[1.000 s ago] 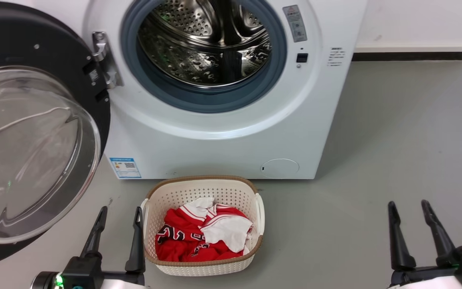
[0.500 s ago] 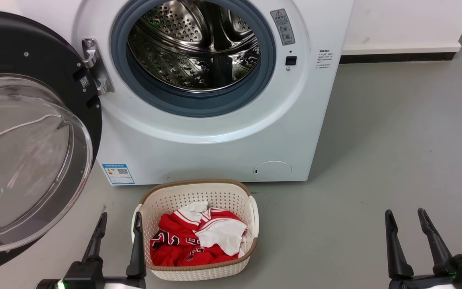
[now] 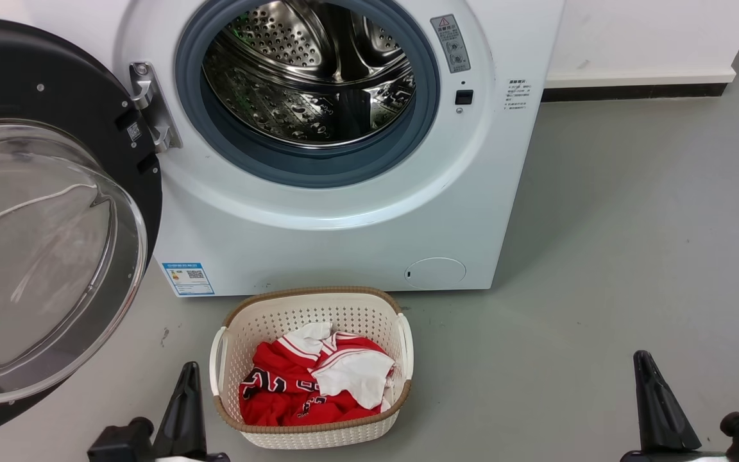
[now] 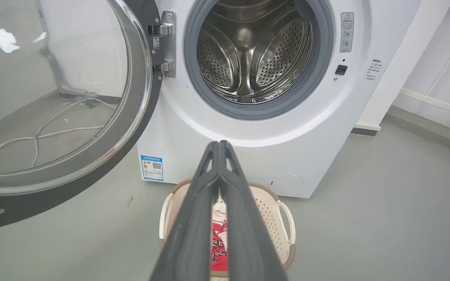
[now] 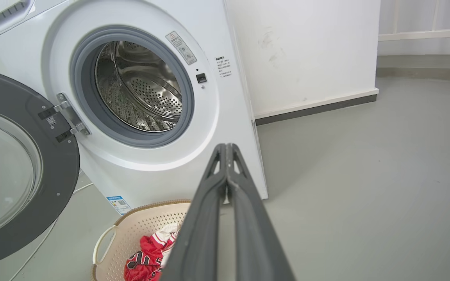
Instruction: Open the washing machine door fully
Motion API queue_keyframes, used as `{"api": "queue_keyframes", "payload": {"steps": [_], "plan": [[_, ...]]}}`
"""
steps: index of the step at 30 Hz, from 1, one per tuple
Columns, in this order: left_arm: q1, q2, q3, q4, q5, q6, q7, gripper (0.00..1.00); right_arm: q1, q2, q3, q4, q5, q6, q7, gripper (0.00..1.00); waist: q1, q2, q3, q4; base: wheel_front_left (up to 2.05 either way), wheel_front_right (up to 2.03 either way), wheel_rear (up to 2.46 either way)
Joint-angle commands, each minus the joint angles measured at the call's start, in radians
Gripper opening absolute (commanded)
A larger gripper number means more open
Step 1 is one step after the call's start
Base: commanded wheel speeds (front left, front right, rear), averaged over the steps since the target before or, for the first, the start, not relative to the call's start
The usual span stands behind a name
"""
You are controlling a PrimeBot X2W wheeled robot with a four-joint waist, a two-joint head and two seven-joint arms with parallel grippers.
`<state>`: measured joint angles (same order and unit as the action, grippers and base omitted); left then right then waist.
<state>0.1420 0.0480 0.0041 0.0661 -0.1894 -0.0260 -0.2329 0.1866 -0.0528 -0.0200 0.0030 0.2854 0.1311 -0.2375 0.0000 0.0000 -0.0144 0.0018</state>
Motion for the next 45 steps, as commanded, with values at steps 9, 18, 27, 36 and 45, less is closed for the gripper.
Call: {"api": "queue_keyframes", "payload": {"steps": [9,18,27,36,45], "plan": [[-0.055,0.004,0.015,0.012,-0.205,-0.016,0.044,0.00,-0.061,-0.017,0.003,0.022,0.205,0.000,0.035,0.00,0.0000,0.0000,0.001,0.000,0.00,0.00,0.00],[-0.082,0.006,0.026,0.033,-0.364,-0.028,0.082,0.00,-0.092,-0.024,0.003,0.050,0.360,0.000,0.066,0.00,0.0000,0.0000,0.003,0.000,0.00,0.00,0.00],[-0.106,0.007,0.035,0.052,-0.507,-0.039,0.116,0.00,-0.120,-0.028,0.000,0.074,0.499,0.000,0.096,0.00,0.0000,0.0000,0.004,0.000,0.00,0.00,0.00],[-0.127,0.008,0.045,0.070,-0.637,-0.048,0.148,0.00,-0.145,-0.031,-0.004,0.097,0.623,0.000,0.124,0.00,0.0000,0.0000,0.005,-0.001,0.00,0.00,0.00],[-0.147,0.008,0.054,0.086,-0.756,-0.057,0.177,0.00,-0.168,-0.033,-0.009,0.118,0.736,0.000,0.151,0.00,0.0000,0.0000,0.007,-0.001,0.00,0.00,0.00]]}}
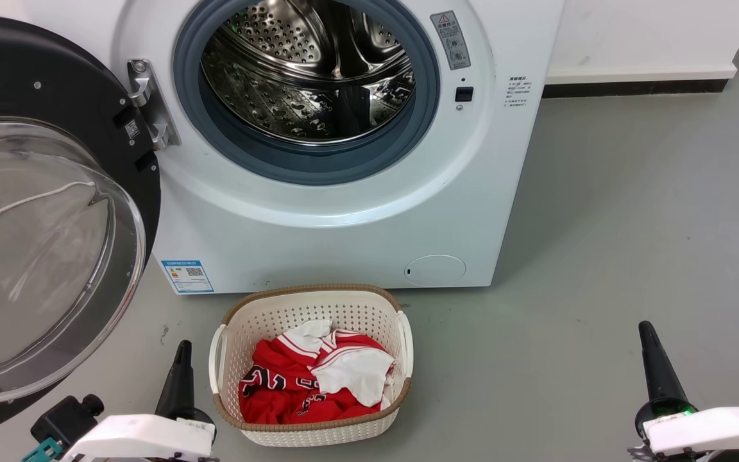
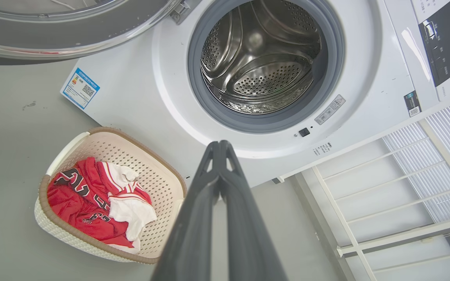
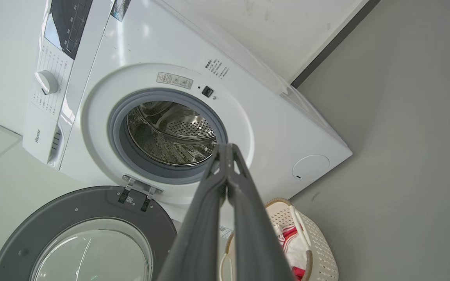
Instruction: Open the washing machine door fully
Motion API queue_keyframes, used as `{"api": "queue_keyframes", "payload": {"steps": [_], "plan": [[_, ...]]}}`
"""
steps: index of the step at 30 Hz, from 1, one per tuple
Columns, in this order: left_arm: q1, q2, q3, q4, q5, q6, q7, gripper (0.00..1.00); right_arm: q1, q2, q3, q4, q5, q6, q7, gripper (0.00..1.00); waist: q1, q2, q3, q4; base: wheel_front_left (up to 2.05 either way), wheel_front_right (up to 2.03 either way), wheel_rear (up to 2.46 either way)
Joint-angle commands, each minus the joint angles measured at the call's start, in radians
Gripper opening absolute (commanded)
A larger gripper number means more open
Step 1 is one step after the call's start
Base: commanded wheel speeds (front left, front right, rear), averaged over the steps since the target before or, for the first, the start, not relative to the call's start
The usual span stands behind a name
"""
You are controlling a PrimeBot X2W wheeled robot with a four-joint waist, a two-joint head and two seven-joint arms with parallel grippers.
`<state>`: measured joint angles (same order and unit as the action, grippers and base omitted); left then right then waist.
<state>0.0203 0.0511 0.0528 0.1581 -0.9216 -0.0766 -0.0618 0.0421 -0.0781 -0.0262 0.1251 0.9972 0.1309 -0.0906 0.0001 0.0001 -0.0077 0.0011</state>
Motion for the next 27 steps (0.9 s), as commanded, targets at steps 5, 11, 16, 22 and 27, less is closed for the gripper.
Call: {"api": "queue_keyframes", "payload": {"steps": [5,11,16,22,27], "plan": [[-0.036,0.005,0.009,0.002,-0.085,-0.012,0.021,0.00,-0.037,-0.008,-0.006,0.007,0.082,0.000,0.020,0.00,-0.0001,-0.0001,0.001,0.000,0.00,0.00,0.00],[-0.047,0.005,0.015,0.012,-0.155,-0.016,0.039,0.00,-0.051,-0.009,-0.009,0.020,0.148,0.000,0.036,0.00,-0.0001,-0.0001,0.002,0.000,0.00,0.00,0.00],[-0.057,0.005,0.019,0.019,-0.211,-0.021,0.052,0.00,-0.060,-0.009,-0.013,0.029,0.201,0.000,0.049,0.00,-0.0001,-0.0001,0.002,0.000,0.00,0.00,0.00],[-0.066,0.005,0.024,0.028,-0.274,-0.025,0.068,0.00,-0.075,-0.008,-0.017,0.041,0.260,0.000,0.065,0.00,-0.0001,-0.0001,0.003,0.000,0.00,0.00,0.00],[-0.076,0.005,0.029,0.035,-0.324,-0.030,0.081,0.00,-0.083,-0.008,-0.020,0.051,0.306,0.000,0.078,0.00,-0.0001,-0.0001,0.004,0.000,0.00,0.00,0.00]]}}
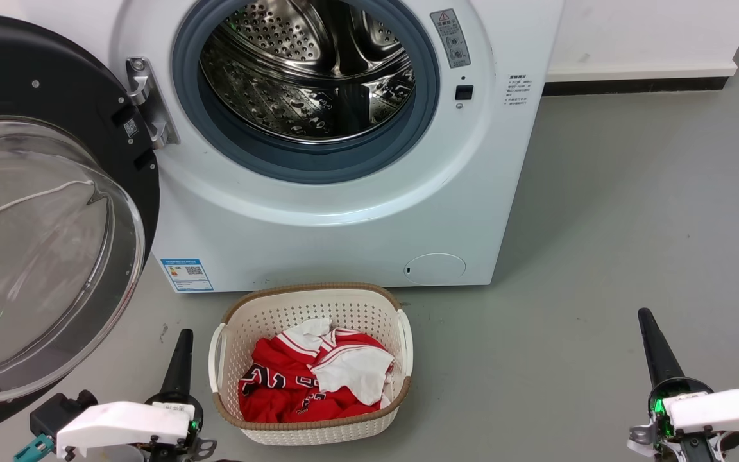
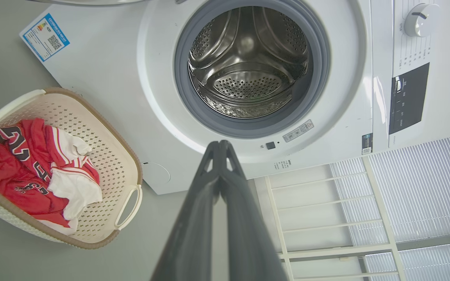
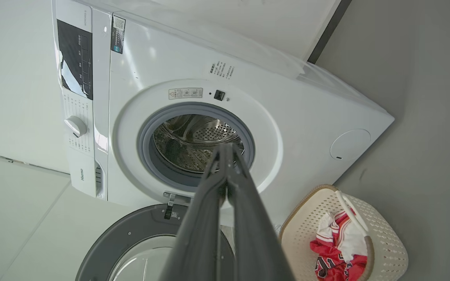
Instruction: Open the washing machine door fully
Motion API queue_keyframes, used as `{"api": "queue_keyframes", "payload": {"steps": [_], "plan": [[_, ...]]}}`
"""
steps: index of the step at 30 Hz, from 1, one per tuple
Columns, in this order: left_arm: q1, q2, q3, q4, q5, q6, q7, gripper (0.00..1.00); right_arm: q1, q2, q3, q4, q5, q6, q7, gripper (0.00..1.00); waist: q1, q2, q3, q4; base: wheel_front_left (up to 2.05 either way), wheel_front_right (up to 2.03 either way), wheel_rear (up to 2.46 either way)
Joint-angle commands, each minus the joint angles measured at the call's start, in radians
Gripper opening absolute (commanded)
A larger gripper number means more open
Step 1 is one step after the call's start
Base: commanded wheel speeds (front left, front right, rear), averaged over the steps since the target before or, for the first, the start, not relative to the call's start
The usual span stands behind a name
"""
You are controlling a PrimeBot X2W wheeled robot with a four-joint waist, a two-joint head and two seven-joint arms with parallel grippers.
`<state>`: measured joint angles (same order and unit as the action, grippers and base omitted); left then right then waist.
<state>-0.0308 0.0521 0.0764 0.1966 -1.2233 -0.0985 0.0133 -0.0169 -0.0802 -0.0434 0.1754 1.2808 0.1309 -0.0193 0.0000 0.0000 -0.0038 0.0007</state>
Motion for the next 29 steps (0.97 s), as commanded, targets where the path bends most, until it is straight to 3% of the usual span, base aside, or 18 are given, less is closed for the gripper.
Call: {"api": "queue_keyframes", "payload": {"steps": [1,29], "plan": [[-0.027,0.004,0.006,-0.002,-0.032,-0.009,0.008,0.00,-0.025,-0.006,-0.004,0.002,0.032,0.000,0.010,0.00,0.0000,0.0000,0.000,0.000,0.00,0.00,0.00],[-0.065,0.004,0.024,0.032,-0.268,-0.026,0.068,0.00,-0.072,0.000,-0.023,0.046,0.249,0.000,0.072,0.00,0.0000,0.0000,0.004,0.000,0.00,0.00,0.00]]}}
